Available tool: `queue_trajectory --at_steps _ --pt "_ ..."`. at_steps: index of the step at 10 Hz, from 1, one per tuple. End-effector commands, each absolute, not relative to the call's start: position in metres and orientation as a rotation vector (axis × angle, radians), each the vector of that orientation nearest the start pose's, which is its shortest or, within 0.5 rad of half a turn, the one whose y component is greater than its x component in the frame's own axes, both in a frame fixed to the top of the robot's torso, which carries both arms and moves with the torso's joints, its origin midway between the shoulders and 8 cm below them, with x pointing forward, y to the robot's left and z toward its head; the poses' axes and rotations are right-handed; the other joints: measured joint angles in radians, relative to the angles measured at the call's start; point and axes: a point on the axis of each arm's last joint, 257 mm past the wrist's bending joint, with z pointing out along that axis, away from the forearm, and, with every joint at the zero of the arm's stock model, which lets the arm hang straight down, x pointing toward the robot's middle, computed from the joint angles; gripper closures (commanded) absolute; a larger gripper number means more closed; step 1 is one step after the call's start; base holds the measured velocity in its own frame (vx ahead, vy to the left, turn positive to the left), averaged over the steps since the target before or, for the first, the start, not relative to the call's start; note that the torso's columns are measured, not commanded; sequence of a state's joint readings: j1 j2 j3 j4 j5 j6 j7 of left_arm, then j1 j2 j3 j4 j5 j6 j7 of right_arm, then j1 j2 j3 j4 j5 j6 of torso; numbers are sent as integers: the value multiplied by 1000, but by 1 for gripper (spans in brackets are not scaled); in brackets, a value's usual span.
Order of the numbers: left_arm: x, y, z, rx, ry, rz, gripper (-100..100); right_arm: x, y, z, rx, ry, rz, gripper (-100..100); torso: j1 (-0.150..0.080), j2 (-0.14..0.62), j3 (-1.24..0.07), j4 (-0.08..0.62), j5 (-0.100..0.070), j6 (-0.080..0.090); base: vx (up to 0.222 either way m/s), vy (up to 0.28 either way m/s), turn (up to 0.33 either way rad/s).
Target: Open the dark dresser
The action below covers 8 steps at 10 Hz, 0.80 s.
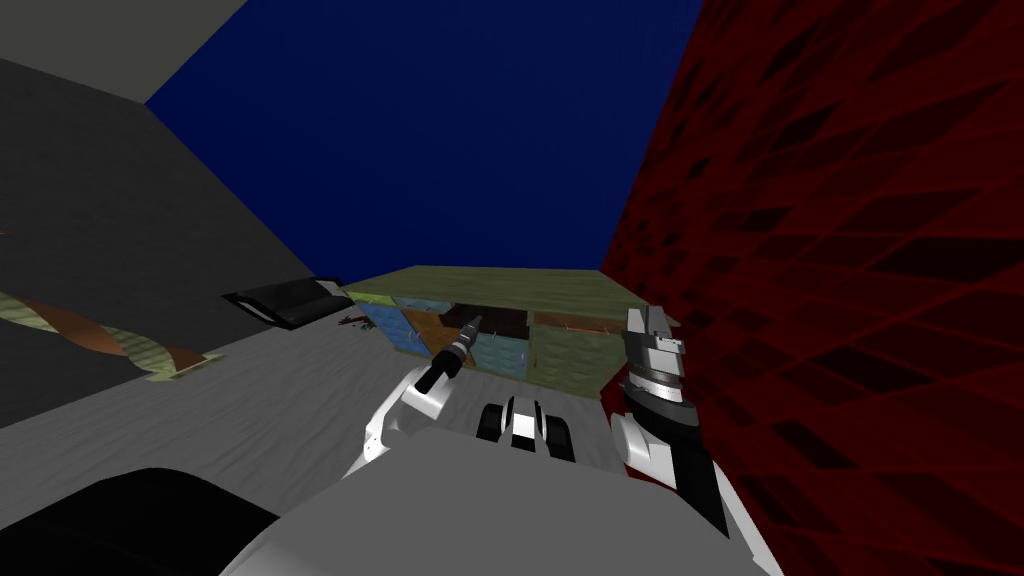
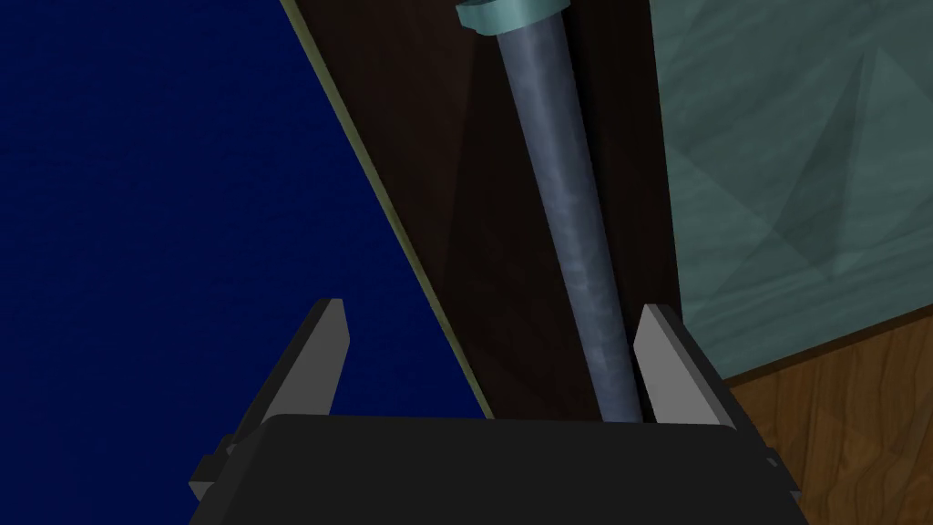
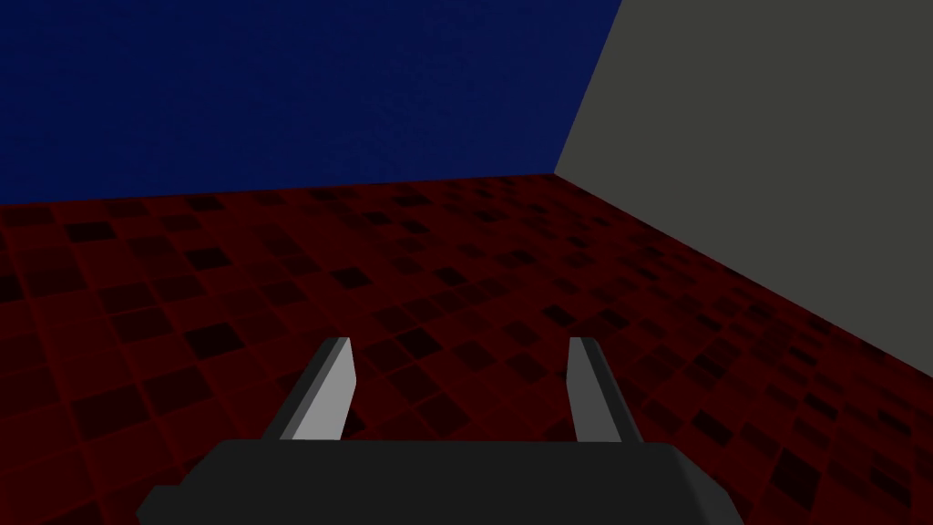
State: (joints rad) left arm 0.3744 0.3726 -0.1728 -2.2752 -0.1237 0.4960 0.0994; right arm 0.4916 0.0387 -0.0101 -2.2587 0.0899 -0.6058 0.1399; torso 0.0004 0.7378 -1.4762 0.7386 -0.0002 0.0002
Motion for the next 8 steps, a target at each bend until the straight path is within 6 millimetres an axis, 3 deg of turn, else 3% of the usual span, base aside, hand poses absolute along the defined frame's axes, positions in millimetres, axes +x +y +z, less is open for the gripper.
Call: queue_trajectory --at_steps 1,5,6,7,8 --pt "419 241 -171 -1042 1545 -926 -100 331 -270 37 503 601 1128 0 0 1 1 0 0 0 38 11 -1" --pt "407 237 -154 -1041 1546 -934 -100 331 -270 37 503 601 1128 0 -2 9 4 8 -5 -3 31 5 6" --pt "407 237 -154 -1041 1546 -934 -100 331 -270 37 503 601 1128 0 -2 10 4 9 -5 -3 15 2 3" --pt "406 237 -169 -1064 1567 -925 -100 331 -270 37 503 601 1128 0 -2 11 4 9 -6 -3 10 -1 -7" --pt "405 237 -172 -1069 1571 -923 0 331 -270 37 503 601 1128 0 -3 9 4 7 -4 -2 0 0 0"
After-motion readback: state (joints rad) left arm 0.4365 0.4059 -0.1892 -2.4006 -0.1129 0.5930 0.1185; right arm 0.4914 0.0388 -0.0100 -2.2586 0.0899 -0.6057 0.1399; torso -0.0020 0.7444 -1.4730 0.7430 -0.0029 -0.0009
